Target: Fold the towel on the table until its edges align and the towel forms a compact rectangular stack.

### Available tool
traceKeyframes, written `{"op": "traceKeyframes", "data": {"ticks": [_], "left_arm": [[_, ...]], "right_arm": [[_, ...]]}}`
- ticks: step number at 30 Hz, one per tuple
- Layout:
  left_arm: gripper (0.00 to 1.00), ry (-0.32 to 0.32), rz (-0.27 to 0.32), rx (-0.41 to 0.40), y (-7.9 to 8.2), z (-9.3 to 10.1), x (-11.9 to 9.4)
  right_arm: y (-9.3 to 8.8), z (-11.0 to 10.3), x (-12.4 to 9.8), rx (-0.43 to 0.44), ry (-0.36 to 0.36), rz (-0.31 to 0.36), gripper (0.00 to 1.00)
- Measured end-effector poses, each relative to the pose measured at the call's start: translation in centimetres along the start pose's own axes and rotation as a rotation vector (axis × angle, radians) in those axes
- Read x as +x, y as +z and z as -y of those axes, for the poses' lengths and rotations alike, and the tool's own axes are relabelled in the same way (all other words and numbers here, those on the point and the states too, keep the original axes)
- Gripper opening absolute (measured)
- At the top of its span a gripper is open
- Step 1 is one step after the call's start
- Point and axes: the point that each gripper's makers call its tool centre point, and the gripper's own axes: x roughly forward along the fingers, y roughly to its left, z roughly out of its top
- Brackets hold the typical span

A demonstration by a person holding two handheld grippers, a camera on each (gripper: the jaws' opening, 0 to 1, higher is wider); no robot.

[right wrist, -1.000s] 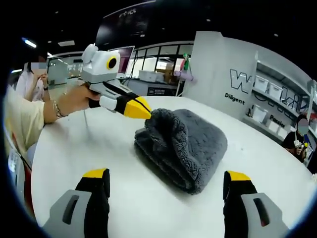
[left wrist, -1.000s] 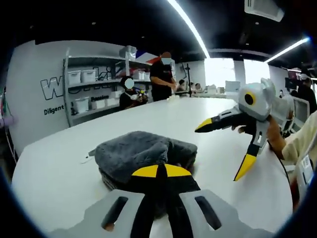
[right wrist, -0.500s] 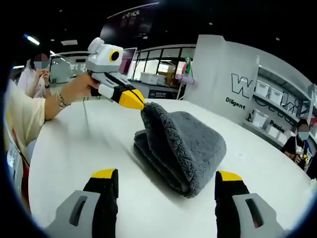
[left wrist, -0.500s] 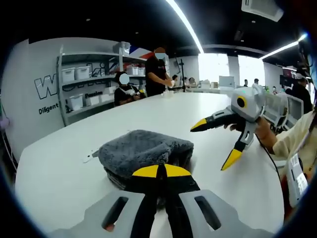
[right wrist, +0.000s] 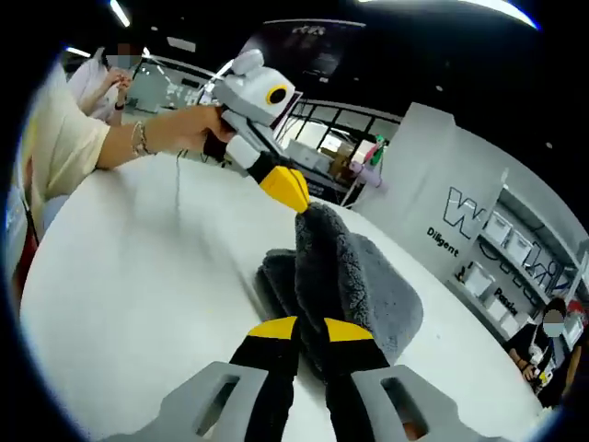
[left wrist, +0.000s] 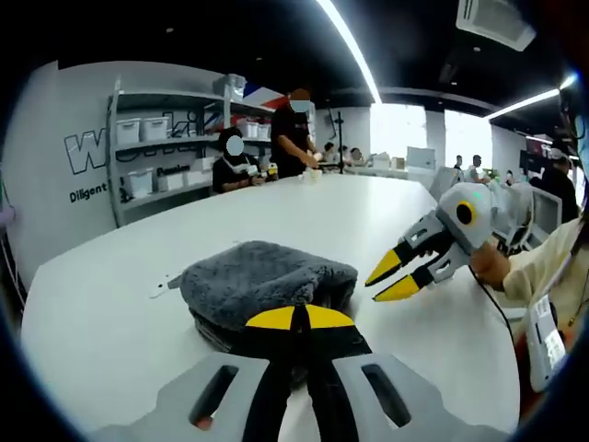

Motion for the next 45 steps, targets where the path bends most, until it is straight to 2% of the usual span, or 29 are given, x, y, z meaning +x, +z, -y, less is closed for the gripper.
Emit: {"op": "traceKeyframes", "data": {"ticks": [5,8,12,17,25,29,36,45], "left_arm": [[0.02,-0.002,0.003,0.000,0.1,0.0,-0.2],[0.02,-0.004,0.004,-0.001,0.1,0.0,-0.2],[0.02,-0.007,0.005,-0.005,0.1,0.2,-0.1],[0.02,-0.008,0.003,-0.002,0.0,0.3,-0.2],[0.01,0.003,-0.018,0.002,-0.6,-0.4,-0.3],[0.01,0.003,-0.072,0.012,-1.8,-0.7,-0.2],[0.01,-0.014,-0.196,0.030,-4.9,-0.9,0.2],[0.01,0.010,-0.255,0.130,-6.9,-1.6,1.0]], "right_arm": [[-0.9,0.4,1.2,-0.108,-0.044,-0.051,0.06],[-1.2,1.3,1.4,-0.207,-0.104,-0.085,0.06],[-1.6,2.1,1.9,-0.250,-0.139,-0.107,0.06],[-2.5,2.3,2.2,-0.246,-0.132,-0.126,0.00],[-2.4,2.6,1.2,-0.200,-0.118,-0.110,0.00],[-2.7,2.0,1.2,-0.189,-0.091,-0.114,0.00],[-3.2,1.3,1.3,-0.214,-0.067,-0.143,0.00],[-3.6,0.6,1.5,-0.224,-0.031,-0.153,0.00]]}}
